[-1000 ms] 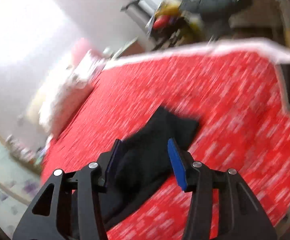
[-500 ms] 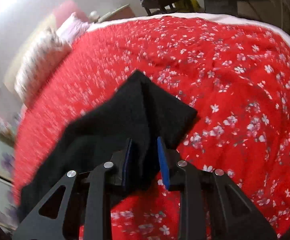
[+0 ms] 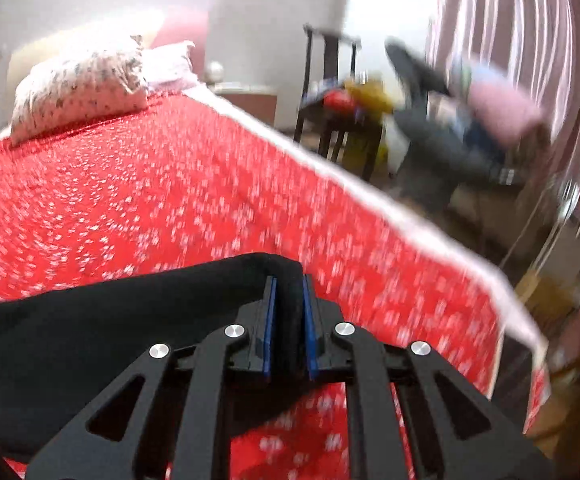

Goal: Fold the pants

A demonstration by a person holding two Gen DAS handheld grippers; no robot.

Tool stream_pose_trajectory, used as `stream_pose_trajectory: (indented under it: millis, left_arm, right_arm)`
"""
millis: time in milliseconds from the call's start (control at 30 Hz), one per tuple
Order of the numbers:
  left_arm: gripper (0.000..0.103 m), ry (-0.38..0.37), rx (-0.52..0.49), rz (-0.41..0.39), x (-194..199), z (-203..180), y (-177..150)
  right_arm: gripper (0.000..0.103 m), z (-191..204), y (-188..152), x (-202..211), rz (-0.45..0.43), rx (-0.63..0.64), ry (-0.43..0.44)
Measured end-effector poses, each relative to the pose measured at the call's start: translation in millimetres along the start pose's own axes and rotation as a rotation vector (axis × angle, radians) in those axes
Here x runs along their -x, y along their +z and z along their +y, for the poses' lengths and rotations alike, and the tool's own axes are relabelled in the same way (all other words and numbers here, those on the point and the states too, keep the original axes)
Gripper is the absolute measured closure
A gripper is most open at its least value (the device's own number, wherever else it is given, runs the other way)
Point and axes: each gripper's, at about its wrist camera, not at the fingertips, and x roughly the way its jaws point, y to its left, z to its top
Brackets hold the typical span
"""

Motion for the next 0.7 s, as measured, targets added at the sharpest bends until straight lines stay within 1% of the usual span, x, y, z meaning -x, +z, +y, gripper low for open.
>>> stream_pose_trajectory:
  millis: [33, 67, 100, 167, 200, 233, 267, 300, 333, 367, 400, 433, 467, 500, 533, 567, 600, 633, 667, 700]
  left_arm:
    - [0.011, 0.003, -0.001, 0.000, -1, 0, 0]
    - [0.011, 0.004, -0.001, 0.001, -1, 0, 0]
    - [0.011, 0.005, 0.001, 0.002, -2, 1, 0]
    - [0.011, 0.003, 0.008, 0.009, -3, 3, 1]
    - [0.011, 0.001, 0.011, 0.011, -3, 4, 1]
    - [0.011, 0.001, 0.011, 0.012, -3, 4, 2]
    - [0.011, -0.001, 0.010, 0.013, -3, 5, 2]
    - [0.011, -0.001, 0.009, 0.013, -3, 5, 2]
    - [0.011, -0.002, 0.011, 0.013, -2, 6, 3]
    - [0.011, -0.005, 0.016, 0.013, -2, 6, 3]
    - [0.011, -0.007, 0.021, 0.014, -2, 6, 3]
    - [0.010, -0.012, 0.028, 0.018, -2, 7, 3]
    - [0.010, -0.017, 0.032, 0.021, -2, 8, 3]
    - [0.009, -0.017, 0.033, 0.022, -2, 8, 3]
    - [0.009, -0.017, 0.032, 0.022, -2, 8, 3]
    - [0.009, -0.017, 0.031, 0.023, -2, 8, 3]
    - [0.009, -0.017, 0.031, 0.025, -3, 8, 3]
    - [0.009, -0.017, 0.030, 0.026, -3, 7, 3]
    - [0.009, -0.017, 0.030, 0.027, -3, 7, 3]
    - [0.009, -0.018, 0.030, 0.029, -3, 7, 2]
  right_arm:
    - [0.090, 7, 1, -1, -0.034, 0.037, -0.025]
    - [0.090, 14, 1, -4, -0.050, 0.076, -0.054]
    - [0.090, 14, -1, -10, -0.017, 0.084, -0.064]
    - [0.089, 8, -13, -49, 0.184, 0.035, -0.033]
    - [0.085, 1, -26, -68, 0.293, -0.023, 0.002]
    - [0.083, -5, -32, -75, 0.325, -0.066, 0.032]
    - [0.080, -7, -29, -73, 0.315, -0.078, 0.039]
    - [0.065, -11, -23, -69, 0.325, -0.097, 0.037]
    - [0.037, -16, -19, -64, 0.320, -0.131, 0.026]
    - [0.028, -24, -16, -57, 0.301, -0.176, 0.017]
    - [0.027, -38, -13, -46, 0.252, -0.260, 0.035]
    - [0.029, -49, -13, -39, 0.222, -0.339, 0.076]
    - [0.034, -61, -13, -32, 0.209, -0.424, 0.128]
    - [0.046, -77, -16, -27, 0.202, -0.548, 0.221]
    - [0.050, -85, -19, -29, 0.219, -0.646, 0.313]
    - [0.051, -93, -25, -32, 0.256, -0.733, 0.412]
    - [0.057, -94, -33, -39, 0.321, -0.815, 0.528]
    - [0.059, -92, -39, -43, 0.368, -0.842, 0.600]
    - [0.059, -84, -45, -49, 0.437, -0.842, 0.659]
    - [0.060, -77, -46, -52, 0.471, -0.830, 0.674]
